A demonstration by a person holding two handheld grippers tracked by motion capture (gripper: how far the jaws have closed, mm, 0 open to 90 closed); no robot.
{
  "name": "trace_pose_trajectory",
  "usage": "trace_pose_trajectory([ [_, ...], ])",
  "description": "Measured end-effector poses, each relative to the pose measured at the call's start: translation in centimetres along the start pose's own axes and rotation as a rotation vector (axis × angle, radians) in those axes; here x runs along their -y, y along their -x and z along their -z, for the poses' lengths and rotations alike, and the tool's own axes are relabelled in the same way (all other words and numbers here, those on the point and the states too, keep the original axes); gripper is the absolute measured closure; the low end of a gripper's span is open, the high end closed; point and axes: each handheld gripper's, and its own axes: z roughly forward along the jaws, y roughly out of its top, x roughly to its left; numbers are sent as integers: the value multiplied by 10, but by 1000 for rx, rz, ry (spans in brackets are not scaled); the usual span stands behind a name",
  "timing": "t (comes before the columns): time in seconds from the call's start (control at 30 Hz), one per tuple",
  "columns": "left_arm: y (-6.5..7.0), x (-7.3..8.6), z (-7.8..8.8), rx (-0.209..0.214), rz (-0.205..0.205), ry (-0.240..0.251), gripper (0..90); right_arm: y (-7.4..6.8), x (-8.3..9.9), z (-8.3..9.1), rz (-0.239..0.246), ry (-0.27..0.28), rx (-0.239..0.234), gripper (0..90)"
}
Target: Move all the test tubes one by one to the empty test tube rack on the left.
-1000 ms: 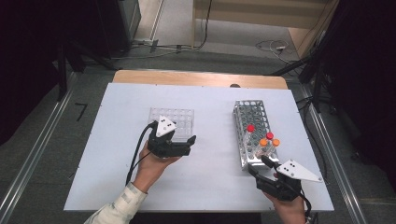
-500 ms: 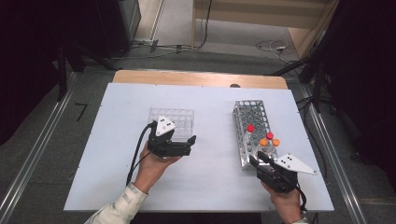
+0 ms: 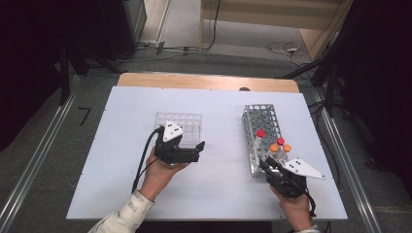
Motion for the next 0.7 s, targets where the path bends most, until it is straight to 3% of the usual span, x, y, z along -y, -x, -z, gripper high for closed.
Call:
trace_pose_trajectory([
  [0.4, 0, 0, 0, 0, 1, -3, 109, -1, 0, -2, 7, -6, 3, 727],
  [0.7, 1, 0, 0, 2, 4, -2, 109, -4, -12, 11, 23, 48, 8, 734],
])
